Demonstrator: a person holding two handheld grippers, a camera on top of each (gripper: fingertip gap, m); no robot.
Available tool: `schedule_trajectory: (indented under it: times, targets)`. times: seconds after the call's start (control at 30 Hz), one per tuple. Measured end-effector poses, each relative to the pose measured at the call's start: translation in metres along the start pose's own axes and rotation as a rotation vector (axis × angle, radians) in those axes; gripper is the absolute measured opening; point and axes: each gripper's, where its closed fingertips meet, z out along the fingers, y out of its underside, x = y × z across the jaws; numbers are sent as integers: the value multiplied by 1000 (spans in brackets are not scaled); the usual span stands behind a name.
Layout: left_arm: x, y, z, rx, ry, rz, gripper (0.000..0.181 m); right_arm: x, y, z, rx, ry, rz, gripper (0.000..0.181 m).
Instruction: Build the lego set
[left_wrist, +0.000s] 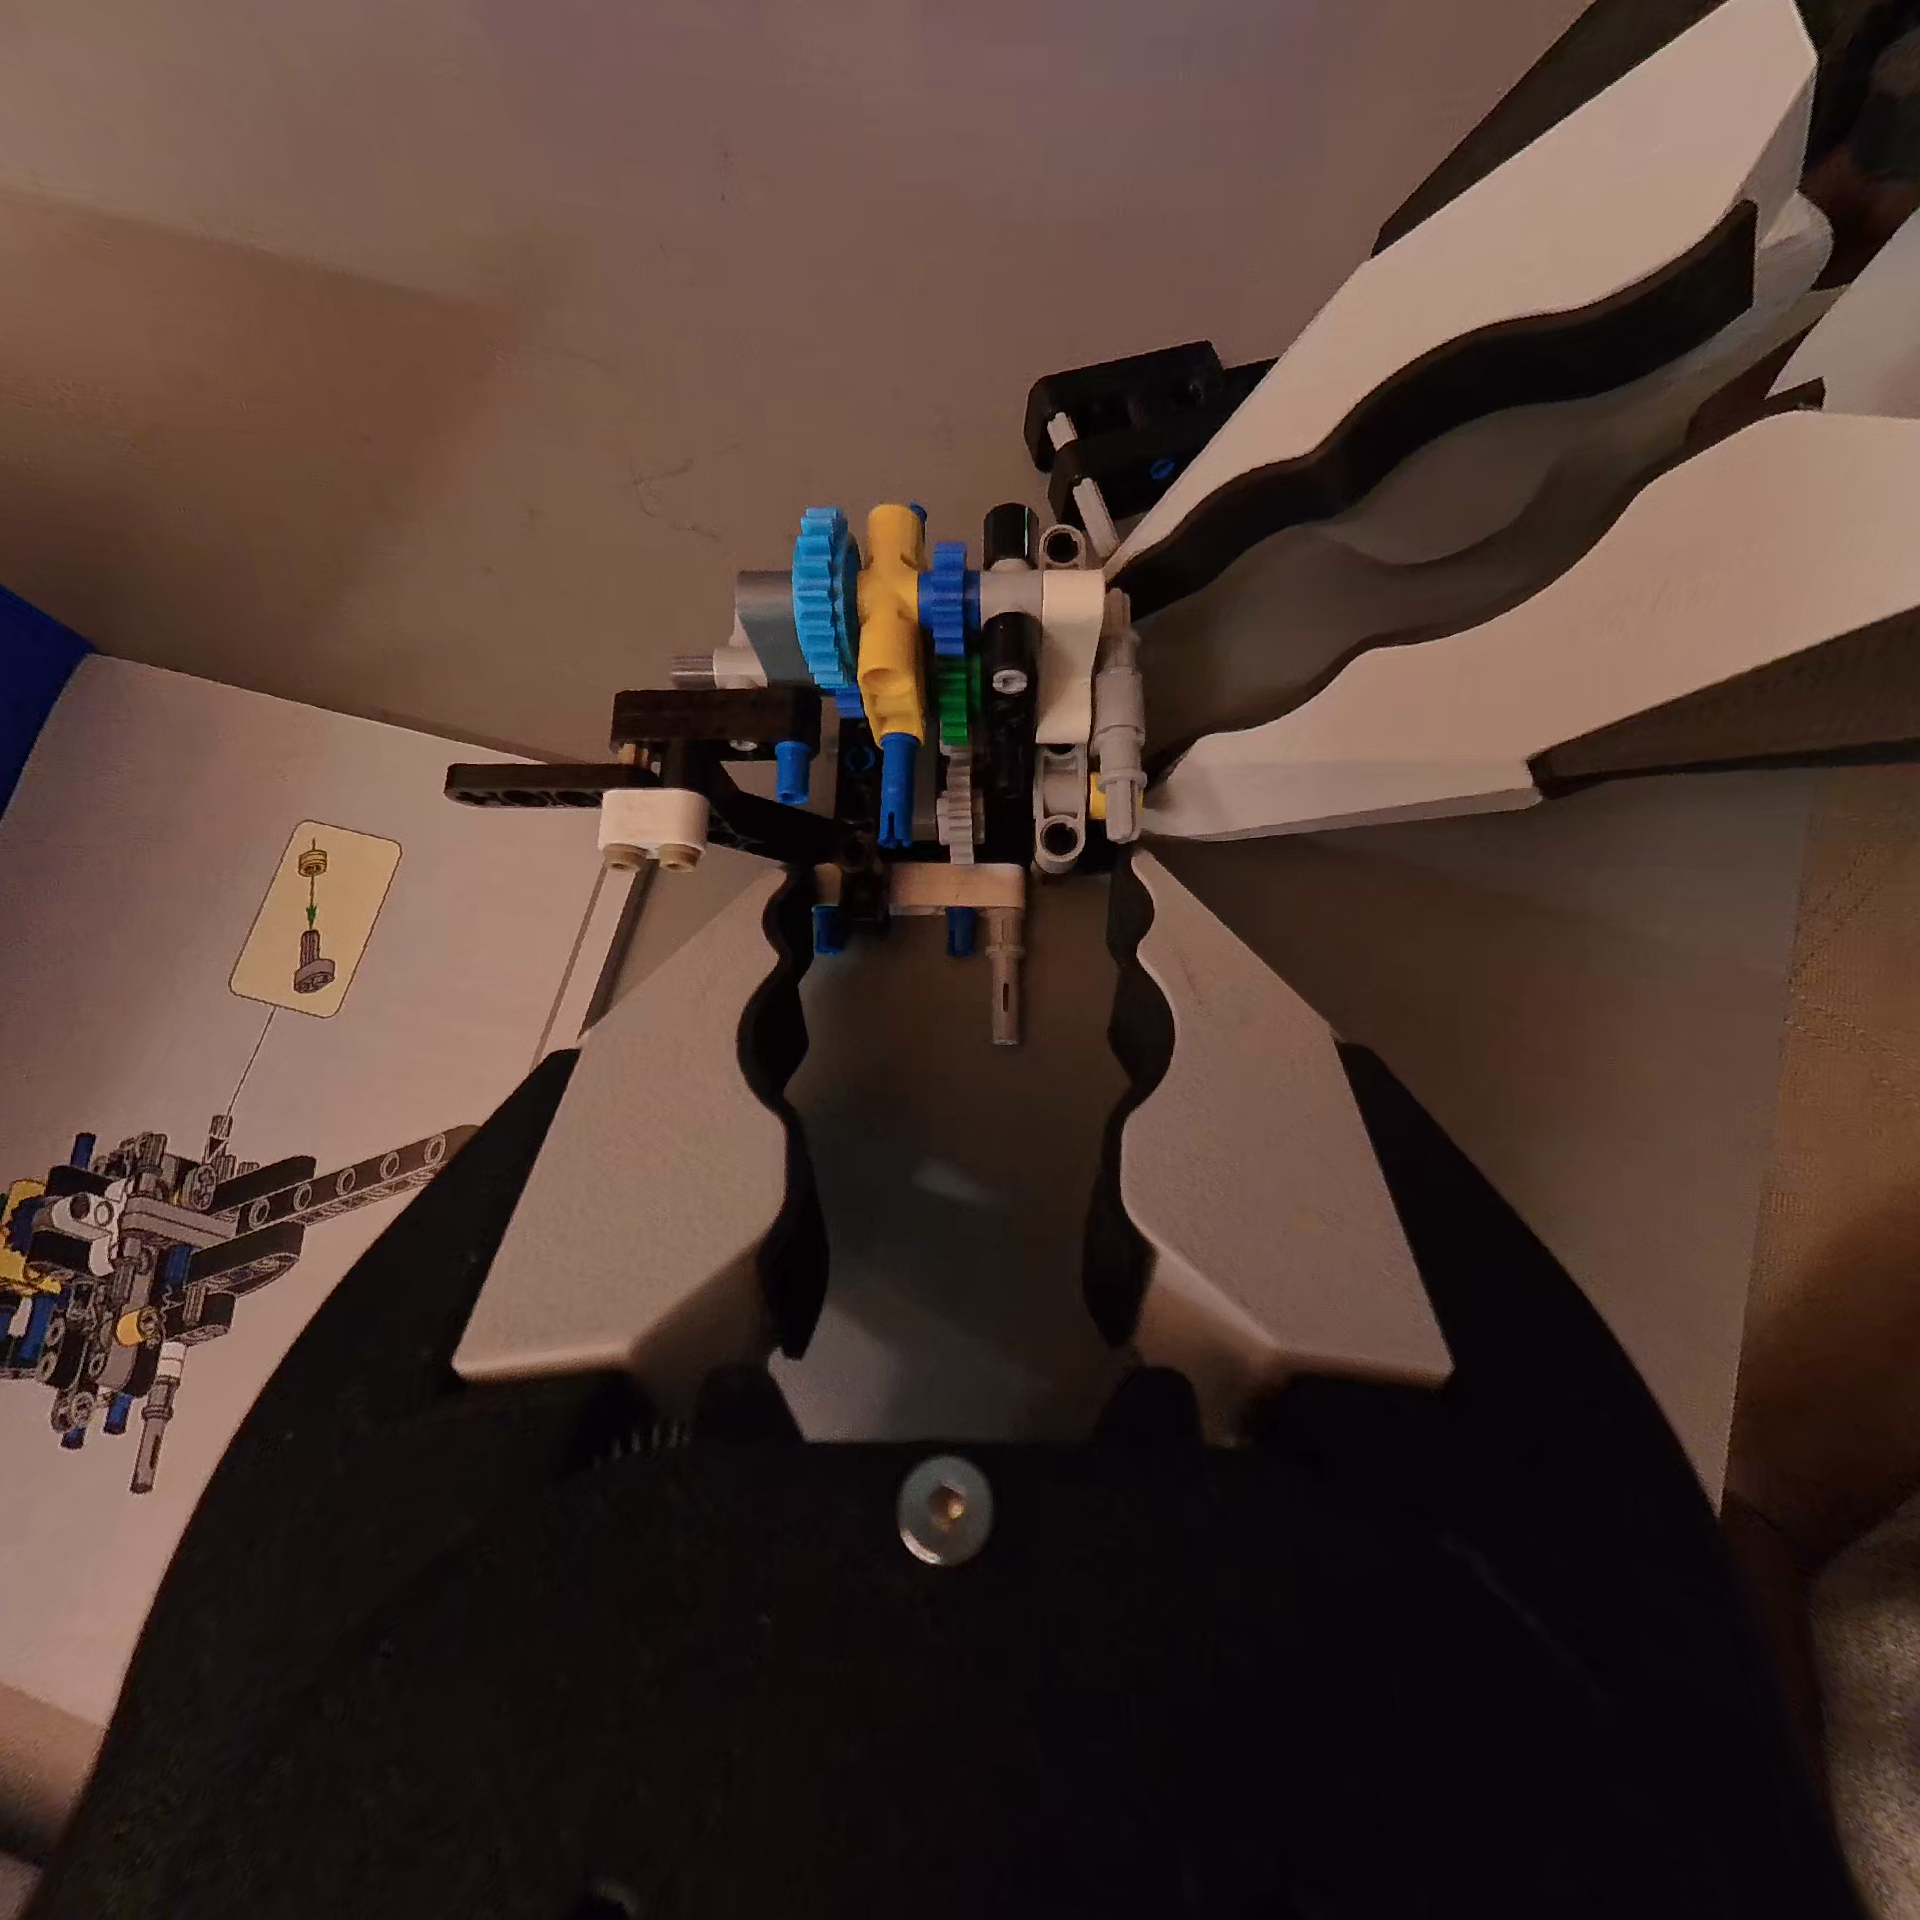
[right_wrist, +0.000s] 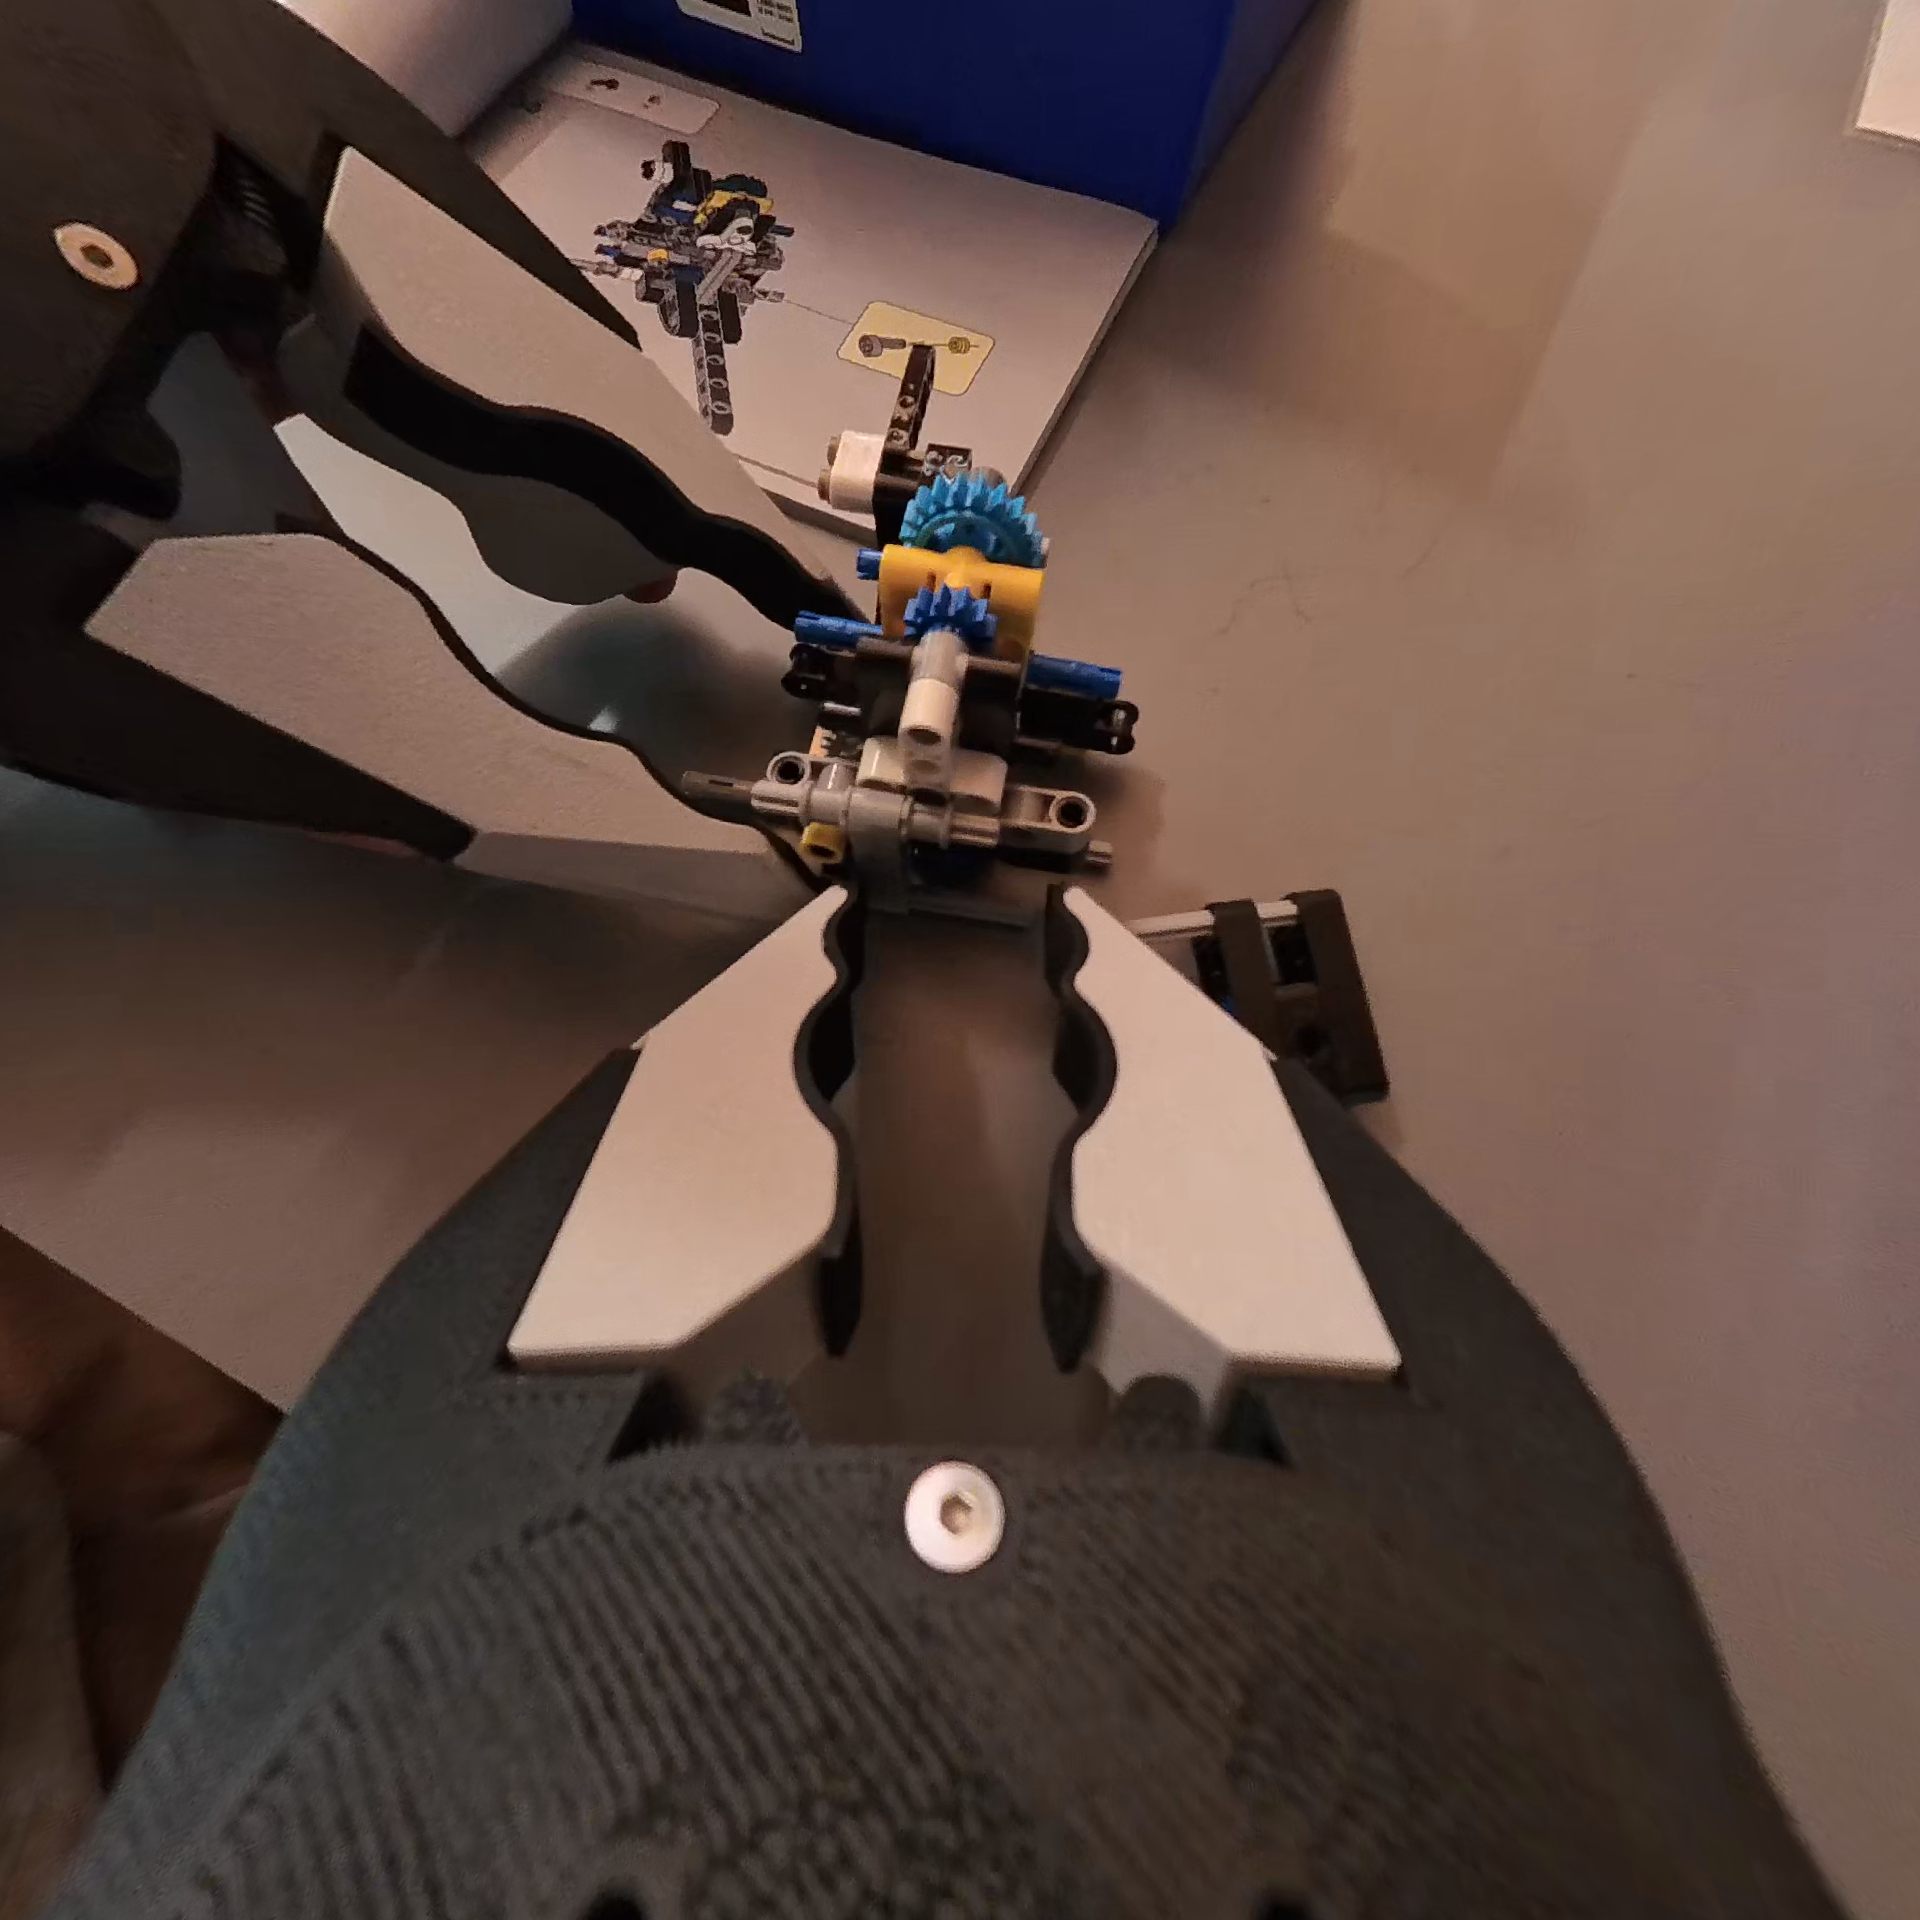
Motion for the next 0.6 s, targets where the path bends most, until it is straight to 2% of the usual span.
schedule_trajectory:
  times: [0.17, 0.4, 0.6]
  targets:
    - [1, 0, 0, 0, 10, -3, 58, 0, 1, 0, -3, -19, 28, 35]
    - [0, 1, -2, 4, 24, -32, 45, 5, 3, -1, -7, -24, 72, 27]
    - [-1, 1, -2, 2, 15, -27, 45, 6, 5, -1, -18, -37, 80, 28]
